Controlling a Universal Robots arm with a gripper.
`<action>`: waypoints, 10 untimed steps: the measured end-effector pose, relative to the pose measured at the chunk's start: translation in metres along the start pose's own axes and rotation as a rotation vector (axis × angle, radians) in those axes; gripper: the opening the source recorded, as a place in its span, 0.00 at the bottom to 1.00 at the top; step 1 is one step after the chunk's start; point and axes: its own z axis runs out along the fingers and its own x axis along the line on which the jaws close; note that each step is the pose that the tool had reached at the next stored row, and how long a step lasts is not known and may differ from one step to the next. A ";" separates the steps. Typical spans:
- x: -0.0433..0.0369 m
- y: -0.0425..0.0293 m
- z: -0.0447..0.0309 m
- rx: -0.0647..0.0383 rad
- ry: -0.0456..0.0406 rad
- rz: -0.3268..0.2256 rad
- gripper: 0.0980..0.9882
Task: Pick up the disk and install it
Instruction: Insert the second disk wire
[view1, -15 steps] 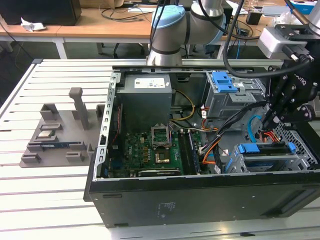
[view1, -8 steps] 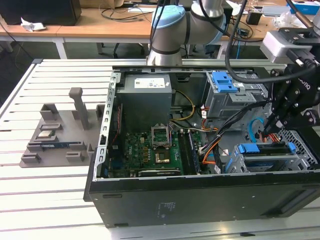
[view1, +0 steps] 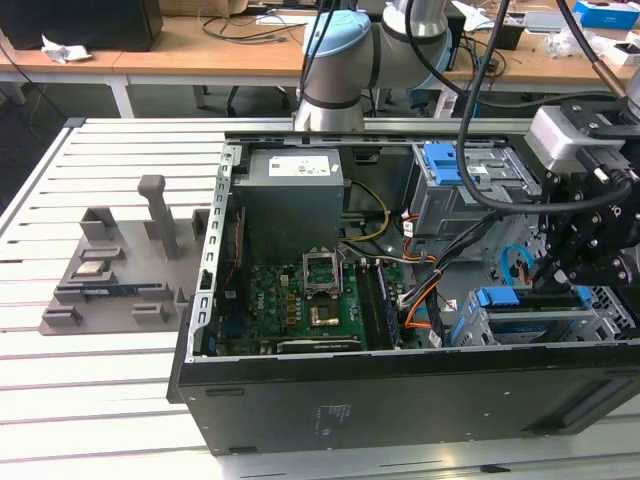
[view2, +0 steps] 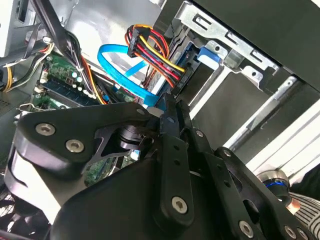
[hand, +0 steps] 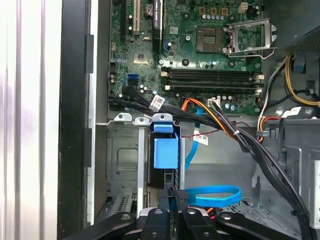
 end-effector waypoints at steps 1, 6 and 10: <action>-0.0001 -0.0001 0.0012 0.000 0.0002 0.000 0.07; -0.0014 -0.0003 0.0021 0.000 -0.0069 0.000 0.07; -0.0017 -0.0006 0.0021 0.000 -0.0069 -0.001 0.07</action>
